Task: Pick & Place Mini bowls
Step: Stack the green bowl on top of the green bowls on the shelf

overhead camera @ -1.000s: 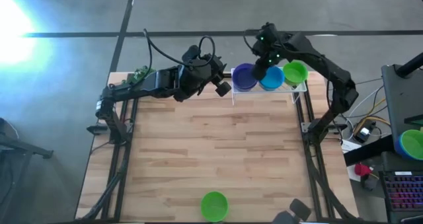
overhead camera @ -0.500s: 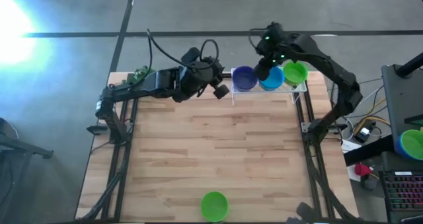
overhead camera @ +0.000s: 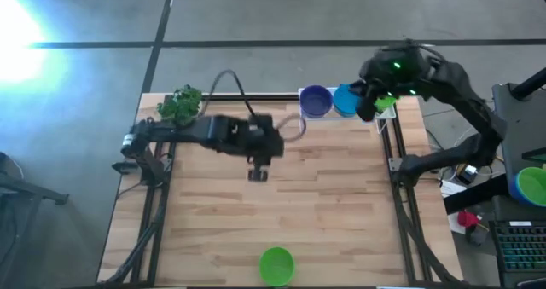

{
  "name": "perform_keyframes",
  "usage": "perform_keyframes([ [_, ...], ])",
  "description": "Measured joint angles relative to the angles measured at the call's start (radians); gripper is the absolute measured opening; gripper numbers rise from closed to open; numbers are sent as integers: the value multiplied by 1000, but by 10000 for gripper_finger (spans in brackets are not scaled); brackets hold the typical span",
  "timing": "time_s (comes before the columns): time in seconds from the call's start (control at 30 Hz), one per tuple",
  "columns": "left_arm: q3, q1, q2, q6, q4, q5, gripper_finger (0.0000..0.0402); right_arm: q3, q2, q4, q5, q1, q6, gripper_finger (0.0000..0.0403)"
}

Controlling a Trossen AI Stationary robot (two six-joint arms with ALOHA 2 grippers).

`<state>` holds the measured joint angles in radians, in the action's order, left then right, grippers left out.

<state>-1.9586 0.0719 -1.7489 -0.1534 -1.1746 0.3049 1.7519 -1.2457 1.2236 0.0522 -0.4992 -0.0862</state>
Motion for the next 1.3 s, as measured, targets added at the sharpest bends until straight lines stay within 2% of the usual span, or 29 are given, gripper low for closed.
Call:
perform_keyframes([
  [0.17, 97, 63, 0, 79, 21, -173, 129, 0, 70, 0, -30, 104, -2, 66],
  [0.3, 176, 119, 0, 185, 73, -247, 129, 0, 115, 0, -31, 154, -3, 66],
  [0.57, 324, 265, -1, 306, 259, -267, 129, 0, 181, 0, -34, 168, -19, 66],
  [0.87, 515, 357, -1, 540, 624, -272, 129, -1, 217, 1, -34, 168, -45, 66],
  [1.1, 646, 389, -1, 580, 816, -315, 129, -1, 215, 3, -34, 168, -45, 66],
  [1.3, 696, 397, -28, 578, 893, -338, 129, -1, 215, 4, -34, 168, -30, 66],
])
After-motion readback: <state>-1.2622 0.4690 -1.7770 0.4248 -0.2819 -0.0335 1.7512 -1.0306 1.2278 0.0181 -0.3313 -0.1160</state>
